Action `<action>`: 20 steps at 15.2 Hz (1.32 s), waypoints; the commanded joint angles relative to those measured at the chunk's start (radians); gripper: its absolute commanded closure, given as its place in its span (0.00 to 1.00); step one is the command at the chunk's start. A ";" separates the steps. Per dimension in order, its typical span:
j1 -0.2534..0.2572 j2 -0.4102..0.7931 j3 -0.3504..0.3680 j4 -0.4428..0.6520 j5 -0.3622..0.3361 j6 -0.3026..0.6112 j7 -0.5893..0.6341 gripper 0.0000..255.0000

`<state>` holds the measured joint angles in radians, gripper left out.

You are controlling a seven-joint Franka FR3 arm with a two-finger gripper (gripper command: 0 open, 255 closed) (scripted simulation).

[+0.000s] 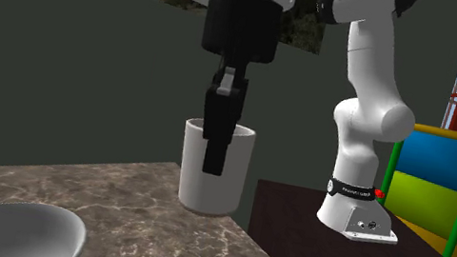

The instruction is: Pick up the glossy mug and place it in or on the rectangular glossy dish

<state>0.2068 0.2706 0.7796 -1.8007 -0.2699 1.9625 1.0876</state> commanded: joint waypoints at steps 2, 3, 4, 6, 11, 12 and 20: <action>0.074 0.054 0.010 0.072 -0.037 -0.042 0.082 1.00; 0.100 0.074 0.012 0.098 -0.049 -0.056 0.108 1.00; 0.127 0.094 0.012 0.126 -0.062 -0.070 0.132 1.00; 0.184 0.137 0.011 0.185 -0.088 -0.101 0.180 1.00; 0.343 0.258 -0.002 0.366 -0.153 -0.191 0.283 1.00; 0.352 0.264 -0.004 0.376 -0.156 -0.196 0.287 1.00; 0.344 0.287 -0.017 0.298 -0.177 -0.104 0.307 1.00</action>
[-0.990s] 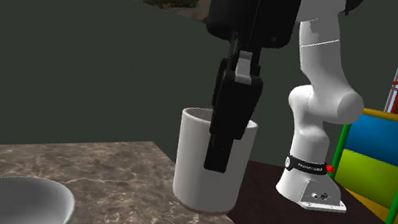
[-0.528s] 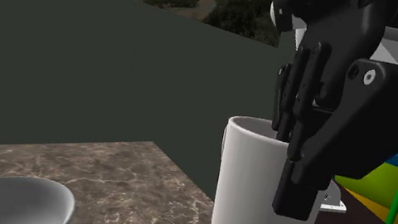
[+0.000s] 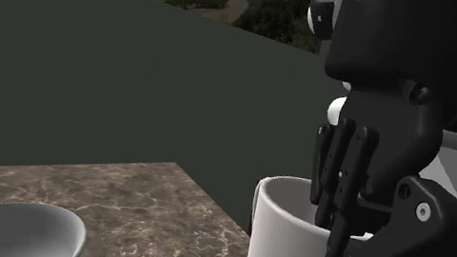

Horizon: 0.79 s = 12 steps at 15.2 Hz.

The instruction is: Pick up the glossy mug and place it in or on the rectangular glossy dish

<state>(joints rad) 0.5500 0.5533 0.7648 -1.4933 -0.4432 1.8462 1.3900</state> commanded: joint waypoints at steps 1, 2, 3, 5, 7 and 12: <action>0.001 0.008 -0.004 -0.017 -0.007 0.023 0.008 1.00; 0.001 0.012 -0.006 -0.025 -0.011 0.034 0.010 1.00; 0.001 0.016 -0.008 -0.033 -0.014 0.045 0.013 1.00; 0.002 0.025 -0.013 -0.048 -0.022 0.066 0.019 1.00; 0.003 0.035 -0.018 -0.061 -0.030 0.086 0.025 1.00; 0.006 0.050 -0.027 -0.079 -0.043 0.116 0.034 1.00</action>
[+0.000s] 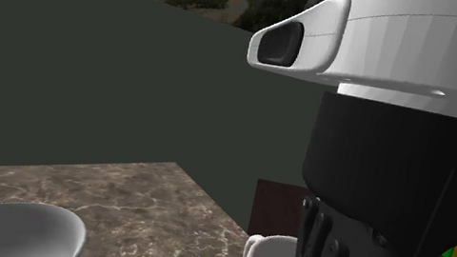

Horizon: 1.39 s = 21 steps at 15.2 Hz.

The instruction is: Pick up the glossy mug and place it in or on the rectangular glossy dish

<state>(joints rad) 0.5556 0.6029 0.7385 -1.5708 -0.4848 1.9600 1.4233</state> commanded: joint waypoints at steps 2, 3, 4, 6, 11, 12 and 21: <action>0.000 0.001 0.000 -0.001 -0.001 0.003 0.001 1.00; 0.000 0.001 0.000 -0.001 -0.001 0.003 0.001 1.00; 0.000 0.001 0.000 -0.001 -0.001 0.003 0.001 1.00; 0.000 0.001 0.000 -0.001 -0.001 0.003 0.001 0.00; 0.000 0.001 0.000 -0.001 -0.001 0.003 0.001 0.00; 0.000 -0.011 0.006 0.015 0.009 -0.023 -0.006 0.00; 0.003 -0.038 0.022 0.072 0.034 -0.099 -0.023 0.00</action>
<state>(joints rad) 0.5587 0.5652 0.7605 -1.4987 -0.4515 1.8613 1.4005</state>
